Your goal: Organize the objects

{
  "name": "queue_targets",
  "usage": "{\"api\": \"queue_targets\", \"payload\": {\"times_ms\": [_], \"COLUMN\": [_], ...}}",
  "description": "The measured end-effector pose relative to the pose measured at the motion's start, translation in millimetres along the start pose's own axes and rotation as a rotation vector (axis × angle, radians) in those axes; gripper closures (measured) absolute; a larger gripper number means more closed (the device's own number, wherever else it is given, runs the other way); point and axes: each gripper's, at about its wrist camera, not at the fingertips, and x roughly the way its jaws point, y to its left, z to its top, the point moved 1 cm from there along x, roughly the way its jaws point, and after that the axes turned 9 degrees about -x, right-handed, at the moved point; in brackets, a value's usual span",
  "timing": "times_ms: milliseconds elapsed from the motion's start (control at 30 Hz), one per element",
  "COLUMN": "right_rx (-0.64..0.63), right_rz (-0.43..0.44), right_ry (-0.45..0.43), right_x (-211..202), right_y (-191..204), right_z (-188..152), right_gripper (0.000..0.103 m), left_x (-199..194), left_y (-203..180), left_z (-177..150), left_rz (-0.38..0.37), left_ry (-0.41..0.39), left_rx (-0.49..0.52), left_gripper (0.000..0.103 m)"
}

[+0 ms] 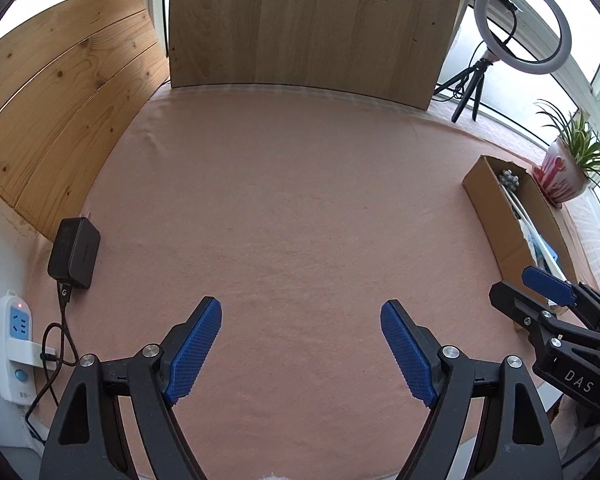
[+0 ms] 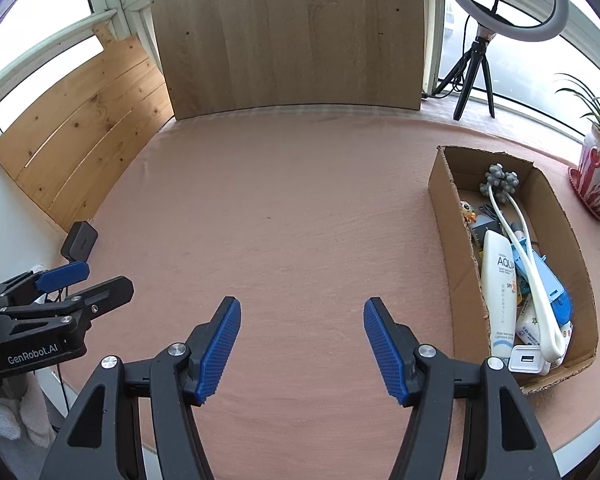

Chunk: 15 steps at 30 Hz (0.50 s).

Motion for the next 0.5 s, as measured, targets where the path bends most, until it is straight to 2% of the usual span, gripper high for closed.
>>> {"api": "queue_targets", "payload": {"times_ms": [500], "right_rx": [0.019], "right_rz": [-0.021], "right_ry": [0.016], "right_x": [8.7], "right_y": [21.1], "right_z": [-5.1], "right_gripper": [0.043], "left_x": [0.1], "left_y": [29.5], "left_z": [-4.5], "left_rz": [0.009], "left_ry": [0.014], "left_rx": [-0.002], "left_gripper": [0.018]}}
